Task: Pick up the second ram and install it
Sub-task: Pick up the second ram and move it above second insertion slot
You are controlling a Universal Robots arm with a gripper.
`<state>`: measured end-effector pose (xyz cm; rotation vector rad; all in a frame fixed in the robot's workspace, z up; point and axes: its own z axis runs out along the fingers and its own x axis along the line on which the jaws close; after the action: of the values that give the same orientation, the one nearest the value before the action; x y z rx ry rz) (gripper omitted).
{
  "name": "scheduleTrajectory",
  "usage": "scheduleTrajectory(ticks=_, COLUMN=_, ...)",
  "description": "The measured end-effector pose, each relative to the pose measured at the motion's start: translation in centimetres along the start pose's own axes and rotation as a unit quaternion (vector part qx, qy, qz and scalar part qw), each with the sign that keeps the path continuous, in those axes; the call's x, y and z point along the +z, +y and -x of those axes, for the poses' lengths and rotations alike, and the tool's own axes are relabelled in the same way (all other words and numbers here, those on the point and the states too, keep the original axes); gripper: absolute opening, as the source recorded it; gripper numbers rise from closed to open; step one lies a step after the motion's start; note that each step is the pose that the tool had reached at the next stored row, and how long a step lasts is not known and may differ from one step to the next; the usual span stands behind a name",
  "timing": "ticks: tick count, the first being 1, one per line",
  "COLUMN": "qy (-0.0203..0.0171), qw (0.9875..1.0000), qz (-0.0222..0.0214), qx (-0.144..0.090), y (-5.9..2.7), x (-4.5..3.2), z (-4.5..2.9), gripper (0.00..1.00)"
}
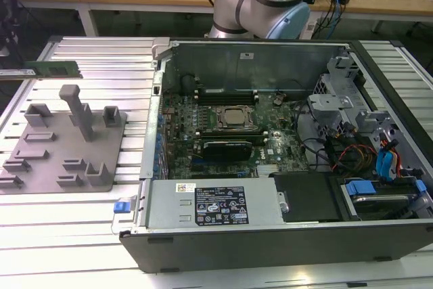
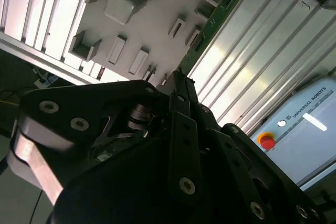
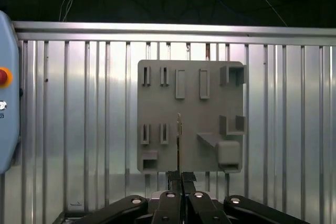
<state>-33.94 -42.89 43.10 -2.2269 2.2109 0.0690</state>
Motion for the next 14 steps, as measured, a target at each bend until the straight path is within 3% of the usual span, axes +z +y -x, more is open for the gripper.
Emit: scheduleTrajectory(ticks=14, qy=0.0, qw=1.0, qz=0.0, qx=0.0, y=-5.95, x=-0.18, z=-0.04, gripper=0.09)
